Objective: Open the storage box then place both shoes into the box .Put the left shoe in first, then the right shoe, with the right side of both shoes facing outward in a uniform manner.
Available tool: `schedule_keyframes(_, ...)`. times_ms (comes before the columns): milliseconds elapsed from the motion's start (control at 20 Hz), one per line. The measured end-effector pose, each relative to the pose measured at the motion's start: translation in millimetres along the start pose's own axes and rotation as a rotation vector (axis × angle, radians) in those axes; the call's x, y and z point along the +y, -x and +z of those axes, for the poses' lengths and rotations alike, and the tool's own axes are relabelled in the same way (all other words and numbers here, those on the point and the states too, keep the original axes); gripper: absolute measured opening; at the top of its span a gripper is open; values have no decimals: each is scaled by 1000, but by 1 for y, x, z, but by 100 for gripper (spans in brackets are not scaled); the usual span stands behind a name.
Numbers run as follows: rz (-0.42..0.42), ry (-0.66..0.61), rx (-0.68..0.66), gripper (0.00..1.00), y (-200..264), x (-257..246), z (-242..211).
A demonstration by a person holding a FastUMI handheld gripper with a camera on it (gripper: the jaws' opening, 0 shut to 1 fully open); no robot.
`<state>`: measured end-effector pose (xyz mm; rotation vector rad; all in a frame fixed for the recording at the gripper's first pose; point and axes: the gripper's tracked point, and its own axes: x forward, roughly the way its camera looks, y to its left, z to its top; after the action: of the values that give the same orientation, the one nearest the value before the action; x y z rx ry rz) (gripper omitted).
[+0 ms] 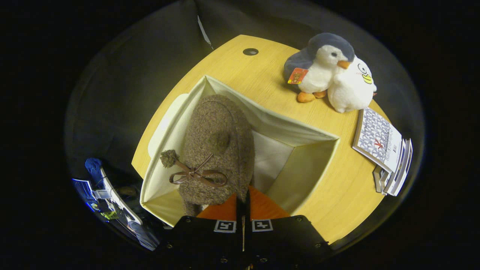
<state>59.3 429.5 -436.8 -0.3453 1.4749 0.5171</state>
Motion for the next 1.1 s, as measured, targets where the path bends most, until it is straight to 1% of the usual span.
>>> schedule_keyframes(100,20,-36,9,2,-9,5,-1)
schedule_keyframes(200,74,-66,-2,11,-6,15,1)
schedule_keyframes(300,96,-73,-15,23,9,15,-1)
schedule_keyframes(450,136,-76,-70,66,43,15,-4)
schedule_keyframes(500,155,-79,-94,68,56,15,-7)
schedule_keyframes(550,175,-81,-122,76,68,15,-10)
schedule_keyframes(600,191,-80,-153,82,82,14,-13)
schedule_keyframes(700,204,-84,-228,85,111,3,-22)
schedule_keyframes(750,210,-93,-279,90,125,-2,-25)
schedule_keyframes(850,185,-111,-408,93,158,-22,-29)
schedule_keyframes(900,154,-117,-486,93,175,-37,-29)
schedule_keyframes(950,106,-118,-578,94,193,-54,-33)
schedule_keyframes(1100,-57,-148,-893,93,270,-109,-47)
